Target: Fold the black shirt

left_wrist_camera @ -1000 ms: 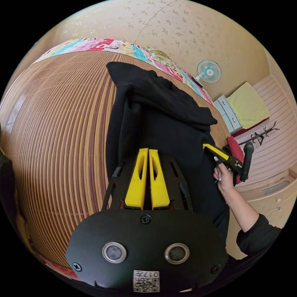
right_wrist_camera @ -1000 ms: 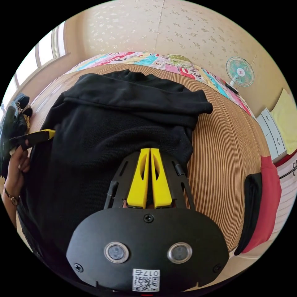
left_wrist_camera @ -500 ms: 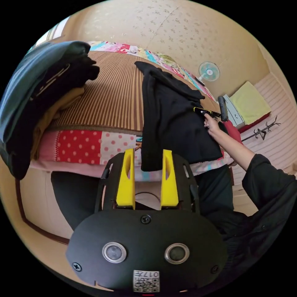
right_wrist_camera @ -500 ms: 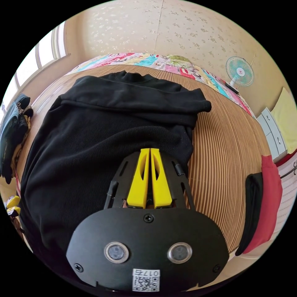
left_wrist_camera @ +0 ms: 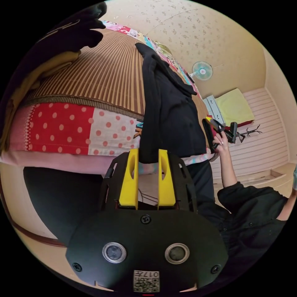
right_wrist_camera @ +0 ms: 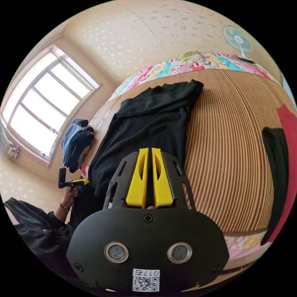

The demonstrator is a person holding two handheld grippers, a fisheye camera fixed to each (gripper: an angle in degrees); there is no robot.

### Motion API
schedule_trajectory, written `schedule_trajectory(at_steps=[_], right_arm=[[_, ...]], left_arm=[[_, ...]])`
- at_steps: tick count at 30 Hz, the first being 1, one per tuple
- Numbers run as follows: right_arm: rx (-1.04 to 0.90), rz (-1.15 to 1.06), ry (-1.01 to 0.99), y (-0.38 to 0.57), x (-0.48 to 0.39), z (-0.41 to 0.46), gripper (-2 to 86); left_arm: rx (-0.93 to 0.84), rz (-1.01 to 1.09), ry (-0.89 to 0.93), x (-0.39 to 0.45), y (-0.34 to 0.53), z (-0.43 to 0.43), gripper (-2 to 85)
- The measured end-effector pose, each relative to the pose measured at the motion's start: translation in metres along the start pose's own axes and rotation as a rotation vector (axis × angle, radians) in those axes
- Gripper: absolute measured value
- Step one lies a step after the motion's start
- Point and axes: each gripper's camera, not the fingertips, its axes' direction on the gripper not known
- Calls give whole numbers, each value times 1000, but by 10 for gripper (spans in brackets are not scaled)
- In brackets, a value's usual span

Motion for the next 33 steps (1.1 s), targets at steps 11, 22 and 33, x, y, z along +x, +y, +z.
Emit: schedule_trajectory(at_steps=[11, 22, 33], right_arm=[[-131, 266, -326, 124, 110, -105, 49], [-148, 221, -534, 119, 137, -182, -1], [209, 195, -914, 142, 164, -303, 18]], left_arm=[[21, -12, 71, -14, 11, -43, 51], [158, 4, 308, -38, 38, -114, 42], [358, 84, 671, -53, 56, -189, 39]])
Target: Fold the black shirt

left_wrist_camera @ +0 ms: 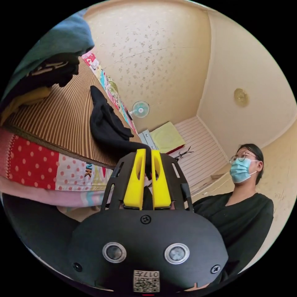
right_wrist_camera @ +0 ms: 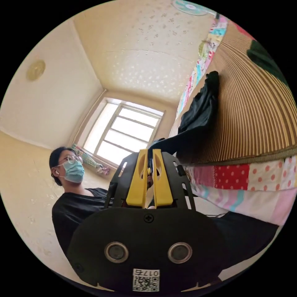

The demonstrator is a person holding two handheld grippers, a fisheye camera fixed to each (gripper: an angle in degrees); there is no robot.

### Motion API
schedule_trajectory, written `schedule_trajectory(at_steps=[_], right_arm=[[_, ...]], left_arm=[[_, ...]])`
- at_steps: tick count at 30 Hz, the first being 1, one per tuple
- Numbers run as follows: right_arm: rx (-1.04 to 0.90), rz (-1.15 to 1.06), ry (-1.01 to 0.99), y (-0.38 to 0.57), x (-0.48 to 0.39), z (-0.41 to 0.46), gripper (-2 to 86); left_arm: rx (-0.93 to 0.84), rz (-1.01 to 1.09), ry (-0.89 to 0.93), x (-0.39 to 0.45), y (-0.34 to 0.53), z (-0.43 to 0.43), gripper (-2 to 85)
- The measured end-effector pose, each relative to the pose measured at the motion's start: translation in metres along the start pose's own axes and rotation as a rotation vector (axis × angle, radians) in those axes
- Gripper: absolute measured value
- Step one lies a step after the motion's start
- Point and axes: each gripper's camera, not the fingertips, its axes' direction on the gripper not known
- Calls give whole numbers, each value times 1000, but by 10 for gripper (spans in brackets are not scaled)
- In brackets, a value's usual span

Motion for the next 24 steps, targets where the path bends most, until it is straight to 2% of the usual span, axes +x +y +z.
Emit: schedule_trajectory(at_steps=[1, 4, 8, 15, 18, 20, 24], right_arm=[[28, 8, 6, 5, 0, -6, 21], [35, -159, -54, 17, -34, -5, 26], [162, -415, -212, 35, -93, -14, 29], [274, -685, -367, 60, -147, -12, 29], [348, -590, -191, 59, -128, -9, 29], [398, -336, -29, 45, -82, -5, 28], [450, -135, 148, 23, -27, 14, 28]], left_arm=[[-15, 17, 11, 4, 2, 0, 39], [-48, 158, 29, 42, 3, 2, 38], [11, 338, 204, 94, -2, -17, 39], [124, 358, 385, 128, -1, -32, 39], [172, 281, 249, 111, 7, -21, 39], [167, 135, 116, 77, 7, -1, 38], [196, -96, 71, 17, -7, 31, 37]])
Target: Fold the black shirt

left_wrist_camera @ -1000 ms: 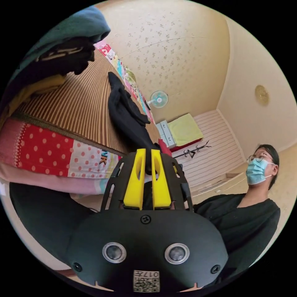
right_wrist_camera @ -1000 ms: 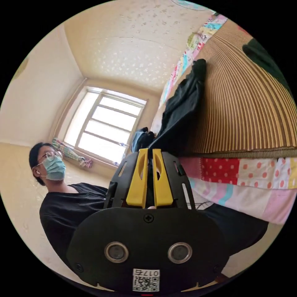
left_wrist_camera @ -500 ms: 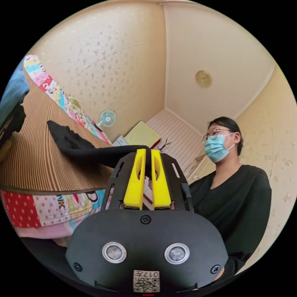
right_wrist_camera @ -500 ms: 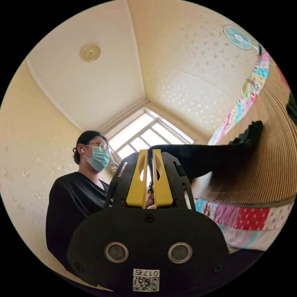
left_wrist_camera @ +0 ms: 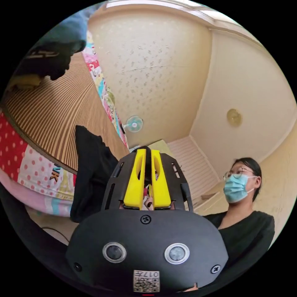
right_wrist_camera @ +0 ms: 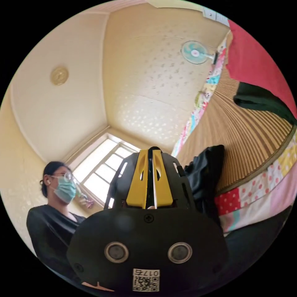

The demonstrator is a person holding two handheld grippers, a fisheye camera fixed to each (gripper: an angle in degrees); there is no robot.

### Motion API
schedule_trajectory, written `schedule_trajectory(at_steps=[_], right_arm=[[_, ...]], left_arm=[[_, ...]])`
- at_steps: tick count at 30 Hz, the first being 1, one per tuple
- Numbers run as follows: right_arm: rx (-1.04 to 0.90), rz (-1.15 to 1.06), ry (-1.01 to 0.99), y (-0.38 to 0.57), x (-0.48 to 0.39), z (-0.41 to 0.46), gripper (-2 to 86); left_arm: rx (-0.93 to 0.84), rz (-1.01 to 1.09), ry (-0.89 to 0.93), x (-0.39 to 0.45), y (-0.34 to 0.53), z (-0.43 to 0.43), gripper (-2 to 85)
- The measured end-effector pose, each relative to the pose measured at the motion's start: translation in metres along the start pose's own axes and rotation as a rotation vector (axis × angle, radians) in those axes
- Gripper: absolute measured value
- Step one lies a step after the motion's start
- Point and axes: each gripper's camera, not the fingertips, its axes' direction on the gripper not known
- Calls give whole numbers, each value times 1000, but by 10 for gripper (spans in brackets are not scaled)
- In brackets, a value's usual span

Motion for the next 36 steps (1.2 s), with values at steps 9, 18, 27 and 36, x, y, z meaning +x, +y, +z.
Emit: schedule_trajectory(at_steps=[9, 18, 27, 36], right_arm=[[-17, -129, 440, -49, 5, 160, 32], [-91, -144, 744, -19, 48, 291, 141], [-272, -397, 965, 76, 37, 371, 120], [-487, -434, 1281, 121, 125, 427, 105]], left_arm=[[180, 24, -199, -41, -73, 94, 36], [229, 65, -199, -72, -87, 154, 125], [-165, 308, -603, -55, -73, 232, 89], [-324, 299, -976, -129, -45, 261, 1]])
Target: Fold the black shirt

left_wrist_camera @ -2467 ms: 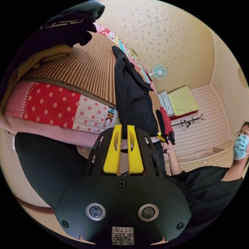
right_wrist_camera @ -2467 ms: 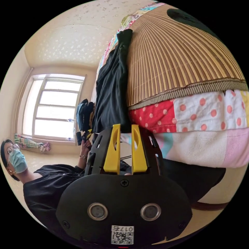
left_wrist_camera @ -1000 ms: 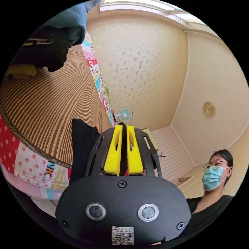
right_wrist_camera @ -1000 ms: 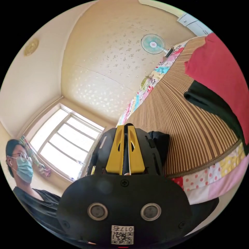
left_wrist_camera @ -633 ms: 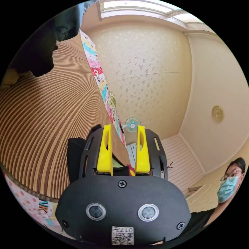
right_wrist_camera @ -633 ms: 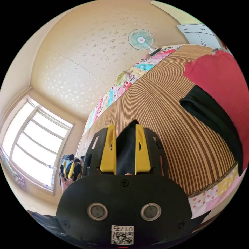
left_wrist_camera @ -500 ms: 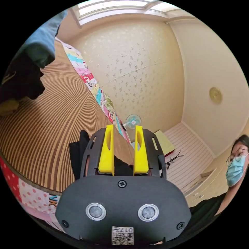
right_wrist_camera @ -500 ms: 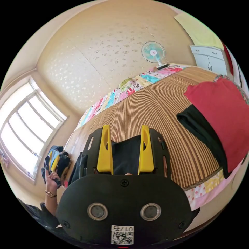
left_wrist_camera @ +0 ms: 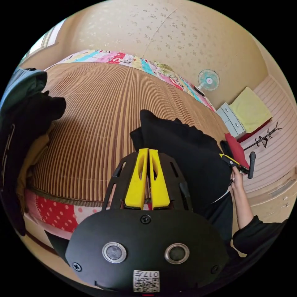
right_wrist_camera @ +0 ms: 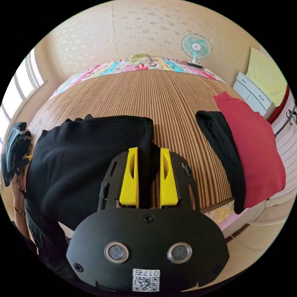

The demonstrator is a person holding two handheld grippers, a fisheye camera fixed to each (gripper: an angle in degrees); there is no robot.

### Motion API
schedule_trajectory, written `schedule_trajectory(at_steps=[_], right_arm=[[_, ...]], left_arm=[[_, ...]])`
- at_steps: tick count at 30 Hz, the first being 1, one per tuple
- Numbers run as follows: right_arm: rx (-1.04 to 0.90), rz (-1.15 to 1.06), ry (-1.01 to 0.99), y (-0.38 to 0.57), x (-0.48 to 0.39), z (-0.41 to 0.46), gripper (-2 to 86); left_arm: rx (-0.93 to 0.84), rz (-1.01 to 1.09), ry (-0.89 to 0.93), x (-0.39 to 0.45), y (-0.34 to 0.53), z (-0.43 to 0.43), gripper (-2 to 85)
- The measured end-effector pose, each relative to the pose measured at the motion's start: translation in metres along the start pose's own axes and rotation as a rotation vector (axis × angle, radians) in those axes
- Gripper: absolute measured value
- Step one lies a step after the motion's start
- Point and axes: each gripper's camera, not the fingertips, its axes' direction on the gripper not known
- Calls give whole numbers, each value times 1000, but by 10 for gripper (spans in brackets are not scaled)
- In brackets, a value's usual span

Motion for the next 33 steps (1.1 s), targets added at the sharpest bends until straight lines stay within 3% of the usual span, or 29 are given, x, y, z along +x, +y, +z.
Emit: schedule_trajectory(at_steps=[3, 7, 11, 14, 19, 22, 27, 33], right_arm=[[48, 15, 28, 7, -17, -17, 89], [172, -59, 66, 30, -59, -56, 78], [249, -129, -23, 57, -85, -55, 53], [27, -95, 63, 61, -75, 4, 19], [154, -100, 11, 89, -64, 6, 7], [162, -88, -18, 94, -55, 6, 5], [177, -71, -71, 103, -36, 3, 3], [177, -17, -162, 107, -3, 0, 2]], left_arm=[[71, 9, 139, -16, 23, -23, 25], [207, -33, 377, -38, 77, -51, 141], [89, -130, 400, -50, 118, -29, 185], [4, -290, 365, -69, 144, -3, 188], [-49, -430, 469, -79, 174, 36, 181], [10, -422, 581, -78, 184, 49, 139], [78, -393, 589, -77, 187, 49, 92], [163, -35, 654, -7, 153, 24, 65]])
